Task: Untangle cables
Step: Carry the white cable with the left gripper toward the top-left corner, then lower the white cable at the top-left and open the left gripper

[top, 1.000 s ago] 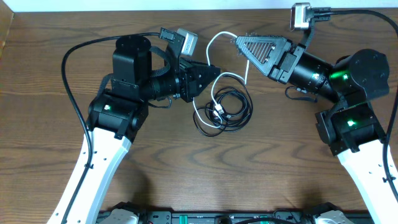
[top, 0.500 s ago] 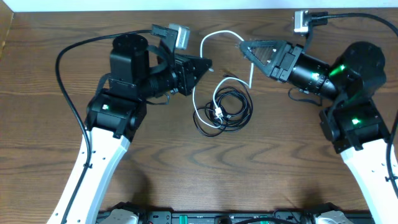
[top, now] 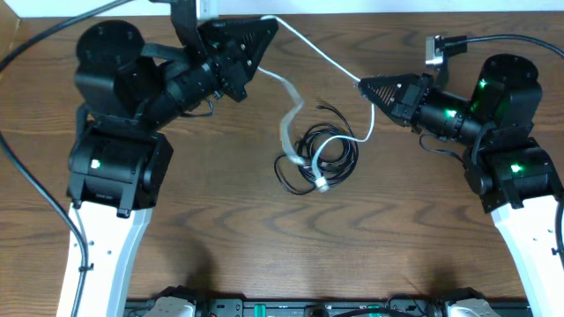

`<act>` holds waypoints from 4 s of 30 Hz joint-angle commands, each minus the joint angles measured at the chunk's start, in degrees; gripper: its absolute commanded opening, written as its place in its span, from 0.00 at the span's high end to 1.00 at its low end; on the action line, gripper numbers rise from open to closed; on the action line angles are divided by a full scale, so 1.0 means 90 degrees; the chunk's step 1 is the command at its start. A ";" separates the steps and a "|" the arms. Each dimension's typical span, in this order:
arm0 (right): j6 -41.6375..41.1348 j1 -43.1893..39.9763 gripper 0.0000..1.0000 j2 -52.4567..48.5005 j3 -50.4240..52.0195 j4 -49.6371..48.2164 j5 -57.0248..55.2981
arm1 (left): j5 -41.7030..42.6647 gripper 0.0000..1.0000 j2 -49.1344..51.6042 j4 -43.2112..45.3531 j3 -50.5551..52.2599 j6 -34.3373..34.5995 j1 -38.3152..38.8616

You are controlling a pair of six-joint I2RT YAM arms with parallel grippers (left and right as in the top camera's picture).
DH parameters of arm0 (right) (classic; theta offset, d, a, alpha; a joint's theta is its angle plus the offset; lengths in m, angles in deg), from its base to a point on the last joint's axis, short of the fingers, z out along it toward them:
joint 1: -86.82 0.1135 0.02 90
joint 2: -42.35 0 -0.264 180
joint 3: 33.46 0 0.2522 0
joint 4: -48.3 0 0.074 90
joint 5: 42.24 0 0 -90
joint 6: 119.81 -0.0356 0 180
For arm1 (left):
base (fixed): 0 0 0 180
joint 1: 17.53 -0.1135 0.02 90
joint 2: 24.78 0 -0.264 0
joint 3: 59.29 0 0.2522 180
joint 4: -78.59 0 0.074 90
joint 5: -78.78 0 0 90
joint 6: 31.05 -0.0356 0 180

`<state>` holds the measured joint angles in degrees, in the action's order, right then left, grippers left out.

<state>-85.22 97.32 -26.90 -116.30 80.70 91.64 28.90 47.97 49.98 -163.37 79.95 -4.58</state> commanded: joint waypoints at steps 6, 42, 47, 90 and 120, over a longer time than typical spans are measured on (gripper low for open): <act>0.0476 -0.0068 0.75 0.0002 -0.0061 0.0245 -0.0265 | -0.0085 0.93 -0.0063 0.0741 -0.0221 0.0709 -0.0044; 0.1372 -0.0068 0.56 0.0002 -0.0061 0.1188 -0.0386 | -0.1634 0.93 0.3232 0.0338 -0.2778 0.1535 -0.1061; 0.1430 0.0046 0.55 -0.0017 -0.0058 0.1367 -0.0889 | -0.2018 0.93 0.3925 0.0814 -0.3181 0.1535 -0.1158; 0.1693 0.0095 0.57 -0.1477 -0.0056 0.3016 -0.3500 | -0.2820 0.83 0.7082 0.2499 -0.3181 0.0459 -0.3808; 0.1999 0.0095 0.55 -0.1491 -0.0056 0.3434 -0.3514 | -0.1489 0.38 0.7016 0.0670 -0.3181 -0.1581 -0.2499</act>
<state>-69.53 98.00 -39.89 -116.27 111.49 60.78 17.53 112.91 56.97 -190.56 70.66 -30.02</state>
